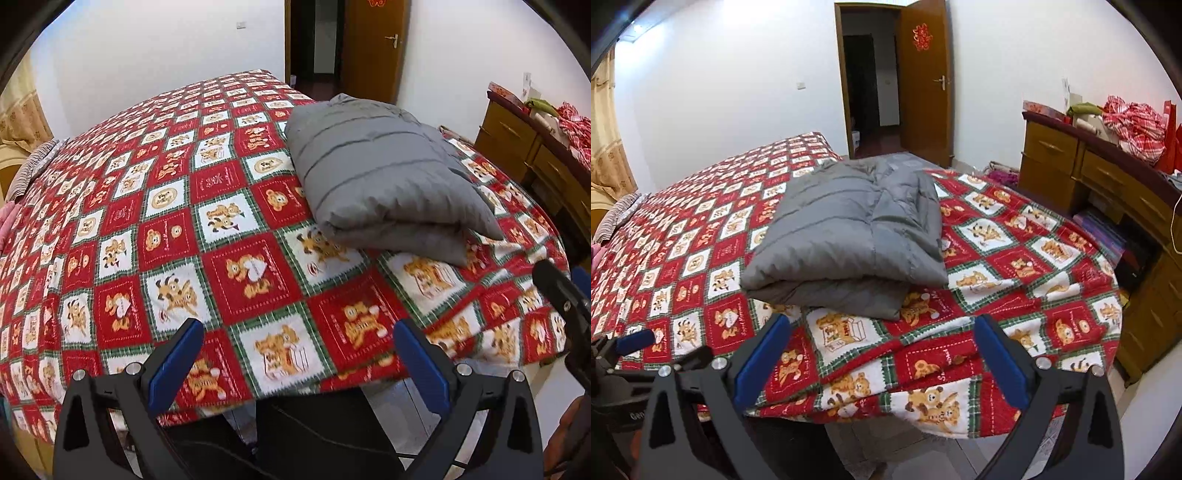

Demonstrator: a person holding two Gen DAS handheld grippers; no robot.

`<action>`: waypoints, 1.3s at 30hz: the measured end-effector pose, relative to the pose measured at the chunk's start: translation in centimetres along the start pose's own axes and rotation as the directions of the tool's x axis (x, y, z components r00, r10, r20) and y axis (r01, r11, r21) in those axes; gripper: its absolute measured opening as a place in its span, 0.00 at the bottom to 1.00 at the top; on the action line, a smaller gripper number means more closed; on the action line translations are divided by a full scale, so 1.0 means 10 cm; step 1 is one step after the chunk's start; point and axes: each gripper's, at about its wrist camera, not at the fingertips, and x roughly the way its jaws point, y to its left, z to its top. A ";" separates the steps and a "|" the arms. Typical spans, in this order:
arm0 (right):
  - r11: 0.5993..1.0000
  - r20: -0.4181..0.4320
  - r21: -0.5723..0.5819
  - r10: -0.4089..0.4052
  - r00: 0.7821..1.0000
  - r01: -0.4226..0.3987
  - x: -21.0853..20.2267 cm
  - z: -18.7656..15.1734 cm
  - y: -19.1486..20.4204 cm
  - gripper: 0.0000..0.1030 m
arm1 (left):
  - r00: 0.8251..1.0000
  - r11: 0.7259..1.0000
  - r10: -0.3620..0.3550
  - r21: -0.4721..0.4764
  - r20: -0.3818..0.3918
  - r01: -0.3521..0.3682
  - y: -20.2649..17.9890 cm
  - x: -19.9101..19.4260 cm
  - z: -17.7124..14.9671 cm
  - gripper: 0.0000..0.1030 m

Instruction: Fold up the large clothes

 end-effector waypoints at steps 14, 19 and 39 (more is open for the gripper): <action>0.999 0.278 0.034 0.007 0.961 -0.017 -0.70 0.19 -0.02 1.00 | 0.909 0.994 0.098 -0.005 0.405 -0.105 -0.05 -0.96 0.06 0.99; 0.999 0.395 0.036 -0.023 0.918 0.010 -0.93 0.41 0.01 1.00 | 0.882 0.995 0.099 -0.016 0.461 -0.103 -0.07 -1.10 0.22 0.99; 0.998 0.471 0.067 -0.025 0.882 -0.008 -0.94 0.39 -0.10 1.00 | 0.835 0.993 0.111 -0.091 0.538 -0.074 -0.18 -1.25 0.22 0.99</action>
